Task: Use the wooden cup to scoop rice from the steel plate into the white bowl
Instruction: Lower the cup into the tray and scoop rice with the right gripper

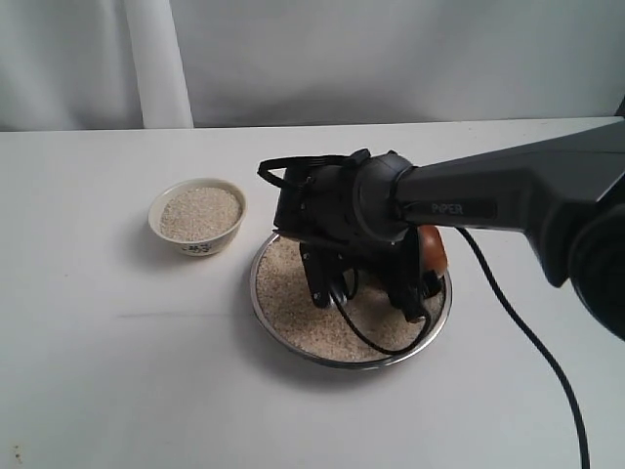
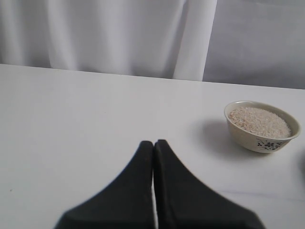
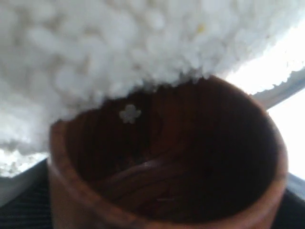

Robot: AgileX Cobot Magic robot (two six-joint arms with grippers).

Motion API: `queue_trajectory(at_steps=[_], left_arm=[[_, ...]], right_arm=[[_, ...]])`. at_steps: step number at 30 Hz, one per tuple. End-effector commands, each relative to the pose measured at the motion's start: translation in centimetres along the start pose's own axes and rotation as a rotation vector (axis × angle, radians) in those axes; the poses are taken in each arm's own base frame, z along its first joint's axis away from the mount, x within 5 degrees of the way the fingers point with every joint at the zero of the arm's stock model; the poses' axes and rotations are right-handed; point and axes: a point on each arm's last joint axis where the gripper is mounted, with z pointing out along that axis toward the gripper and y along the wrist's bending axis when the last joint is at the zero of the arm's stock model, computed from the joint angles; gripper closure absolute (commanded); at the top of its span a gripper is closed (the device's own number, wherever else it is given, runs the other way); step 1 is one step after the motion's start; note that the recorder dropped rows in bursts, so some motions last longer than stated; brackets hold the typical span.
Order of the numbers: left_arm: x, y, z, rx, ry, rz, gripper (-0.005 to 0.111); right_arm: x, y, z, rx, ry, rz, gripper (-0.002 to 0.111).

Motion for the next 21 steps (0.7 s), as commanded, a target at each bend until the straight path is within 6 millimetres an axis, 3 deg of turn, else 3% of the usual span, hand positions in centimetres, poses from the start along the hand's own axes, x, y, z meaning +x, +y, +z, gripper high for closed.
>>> queue_trajectory(at_steps=[1,9,21], left_arm=[[0.0,-0.1,0.0,0.008,-0.004,-0.006,0.107],[0.0,-0.1,0.0,0.008,-0.004,-0.006,0.107],[0.0,-0.1,0.0,0.008,-0.004,-0.006,0.107]], right_arm=[[-0.9,0.6,-0.2,-0.055,-0.085,0.036,0.108],[-2.3,0.6,-0.4,-0.059,-0.238,0.083,0.108],[-2.6,0.7,-0.2,-0.094,-0.279,0.116,0.108]])
